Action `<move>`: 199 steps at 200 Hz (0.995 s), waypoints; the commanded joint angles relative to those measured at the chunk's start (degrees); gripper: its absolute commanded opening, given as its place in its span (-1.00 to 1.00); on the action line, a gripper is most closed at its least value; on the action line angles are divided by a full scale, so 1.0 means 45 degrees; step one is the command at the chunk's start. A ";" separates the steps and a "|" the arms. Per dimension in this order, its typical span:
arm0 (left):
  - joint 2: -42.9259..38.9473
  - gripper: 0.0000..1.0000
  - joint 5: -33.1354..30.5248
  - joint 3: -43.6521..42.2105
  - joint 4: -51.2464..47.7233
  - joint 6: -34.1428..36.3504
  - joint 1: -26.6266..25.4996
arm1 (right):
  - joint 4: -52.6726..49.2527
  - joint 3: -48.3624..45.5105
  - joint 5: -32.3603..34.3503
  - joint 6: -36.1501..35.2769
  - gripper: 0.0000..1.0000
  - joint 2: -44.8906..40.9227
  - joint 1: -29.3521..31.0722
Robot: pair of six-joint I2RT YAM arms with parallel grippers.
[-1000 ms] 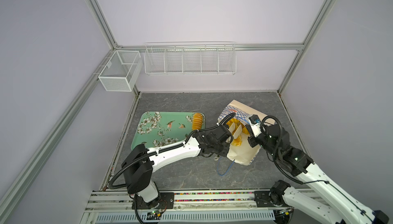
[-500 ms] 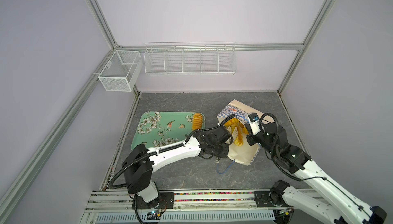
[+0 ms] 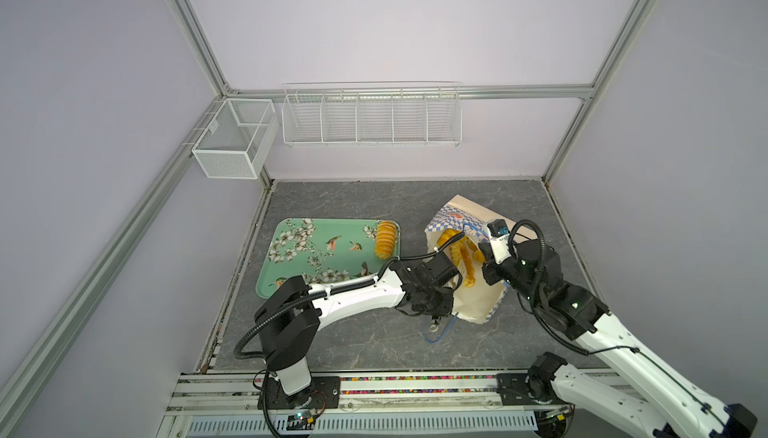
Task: Take the fake bread out of the paper bag
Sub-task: 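Clamp an elongated yellow bread inside the bag with the tongs, then lift the elongated bread out of the bag toward the green tray with the left gripper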
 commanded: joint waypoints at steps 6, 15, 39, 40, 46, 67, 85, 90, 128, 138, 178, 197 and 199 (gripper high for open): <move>0.0208 -0.37 0.0602 0.0424 0.0902 -0.0581 -0.0079 | -0.0234 0.0013 -0.0069 0.0343 -0.86 -0.0153 0.0047; 0.0189 -0.37 0.0624 0.0473 0.0928 -0.0578 -0.0078 | -0.0239 0.0022 -0.0087 0.0353 -0.86 -0.0167 0.0049; 0.0191 -0.37 0.0629 0.0724 0.0774 -0.0458 -0.0007 | -0.0278 0.0109 -0.0111 0.0389 -0.86 -0.0179 0.0059; 0.0189 -0.37 0.0625 0.0740 0.0766 -0.0456 -0.0004 | -0.0278 0.0115 -0.0111 0.0390 -0.86 -0.0175 0.0052; 0.0186 -0.38 0.0648 0.0794 0.0705 -0.0437 0.0037 | -0.0297 0.0172 -0.0094 0.0378 -0.86 -0.0181 0.0049; 0.0132 -0.42 0.0961 0.0862 0.0579 -0.0456 0.0247 | -0.0361 0.0464 -0.0070 0.0389 -0.86 -0.0143 0.0053; 0.0003 -0.55 0.1090 0.0978 0.0109 -0.0399 0.0415 | -0.0426 0.0777 -0.0053 0.0376 -0.86 -0.0055 0.0054; -0.0058 -0.60 0.1079 0.1017 -0.0075 -0.0360 0.0450 | -0.0433 0.0817 -0.0053 0.0385 -0.86 -0.0022 0.0050; -0.0613 -0.96 0.0865 0.1421 -0.1399 -0.0081 0.0585 | -0.0421 0.1464 0.0009 0.0570 -0.86 0.0332 0.0062; -0.0747 -1.00 0.0750 0.1636 -0.1781 0.0077 0.0598 | -0.0439 0.1617 0.0088 0.0613 -0.86 0.0497 0.0063; -0.1448 -1.00 -0.0265 0.2818 -0.3809 0.0882 0.0604 | -0.0892 0.2673 0.0658 0.0674 -0.86 0.1620 0.0056; -0.1877 -1.00 -0.0716 0.3264 -0.4735 0.1259 0.0601 | -0.1207 0.3143 0.0847 0.0741 -0.86 0.2080 0.0057; -0.1925 -1.00 -0.0753 0.3307 -0.4800 0.1287 0.0599 | -0.1246 0.3198 0.0887 0.0758 -0.86 0.2129 0.0062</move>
